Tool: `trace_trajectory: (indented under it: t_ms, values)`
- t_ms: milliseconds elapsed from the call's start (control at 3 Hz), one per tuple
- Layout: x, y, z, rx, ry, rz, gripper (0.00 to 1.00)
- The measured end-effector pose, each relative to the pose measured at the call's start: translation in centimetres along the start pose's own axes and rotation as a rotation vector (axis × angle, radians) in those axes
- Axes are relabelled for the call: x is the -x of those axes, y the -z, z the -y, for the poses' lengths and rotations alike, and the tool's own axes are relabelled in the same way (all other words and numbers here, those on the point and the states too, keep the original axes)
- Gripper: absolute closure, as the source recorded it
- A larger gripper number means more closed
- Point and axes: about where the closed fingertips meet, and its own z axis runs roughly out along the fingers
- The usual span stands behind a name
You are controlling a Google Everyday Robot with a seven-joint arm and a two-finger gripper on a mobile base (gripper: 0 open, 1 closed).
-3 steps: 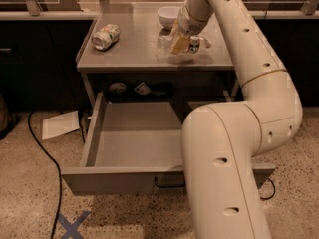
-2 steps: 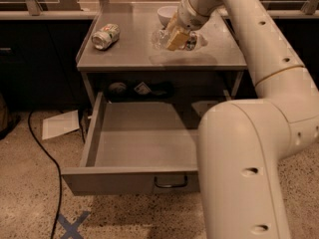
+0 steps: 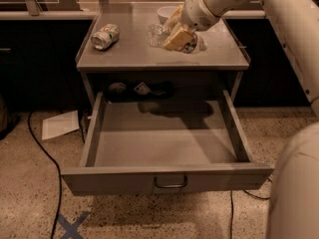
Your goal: Place water bottle into top drawer
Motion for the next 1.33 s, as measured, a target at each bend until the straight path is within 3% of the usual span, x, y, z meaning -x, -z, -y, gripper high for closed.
trace_trajectory:
  t_ms: [333, 667, 1000, 1333]
  values:
    - [0.9, -0.7, -4.9, 0.056, -0.03, 0.047, 1.0]
    - [-0.1, -3.5, -8.0, 0.137, -0.04, 0.027, 1.0]
    - [-0.1, -3.5, -8.0, 0.137, -0.04, 0.027, 1.0]
    - [-0.8, -3.8, -9.7, 0.14, -0.069, 0.017, 1.0]
